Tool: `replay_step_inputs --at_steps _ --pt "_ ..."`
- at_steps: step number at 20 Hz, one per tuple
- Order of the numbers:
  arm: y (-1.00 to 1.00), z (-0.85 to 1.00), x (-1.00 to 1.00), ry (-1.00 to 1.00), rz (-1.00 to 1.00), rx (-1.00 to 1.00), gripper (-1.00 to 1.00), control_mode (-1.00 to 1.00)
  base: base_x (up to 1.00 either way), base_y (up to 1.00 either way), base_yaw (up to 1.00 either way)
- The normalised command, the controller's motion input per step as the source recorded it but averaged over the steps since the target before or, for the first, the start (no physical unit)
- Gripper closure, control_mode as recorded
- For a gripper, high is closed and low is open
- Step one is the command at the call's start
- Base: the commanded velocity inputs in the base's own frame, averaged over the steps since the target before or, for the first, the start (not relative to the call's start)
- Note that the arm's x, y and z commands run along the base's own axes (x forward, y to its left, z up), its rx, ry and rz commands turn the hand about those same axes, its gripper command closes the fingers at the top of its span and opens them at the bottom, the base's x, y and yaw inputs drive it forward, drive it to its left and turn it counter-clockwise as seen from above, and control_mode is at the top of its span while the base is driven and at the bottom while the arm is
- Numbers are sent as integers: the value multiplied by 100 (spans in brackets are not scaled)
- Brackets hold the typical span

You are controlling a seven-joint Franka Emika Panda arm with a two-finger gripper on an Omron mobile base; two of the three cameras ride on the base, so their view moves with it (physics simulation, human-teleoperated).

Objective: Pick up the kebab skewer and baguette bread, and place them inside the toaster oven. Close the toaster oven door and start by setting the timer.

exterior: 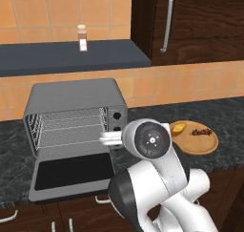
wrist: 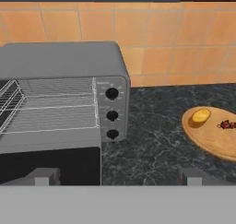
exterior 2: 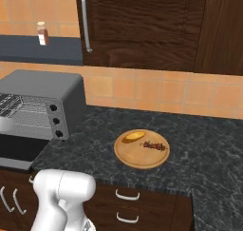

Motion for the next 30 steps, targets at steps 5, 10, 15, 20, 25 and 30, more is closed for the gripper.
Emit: replay_step_inputs --at_steps 5,10,15,20,25,30 --pt "7 2 12 -2 0 0 -100 -100 0 0 0" --pt "49 0 40 0 4 0 -100 -100 0 0 0" --pt "40 0 30 0 3 0 -100 -100 0 0 0" --pt "11 0 26 0 5 0 -100 -100 0 0 0" --pt "9 -2 35 0 4 0 -100 -100 0 0 0" --pt "22 -15 33 0 4 0 -100 -100 0 0 0"
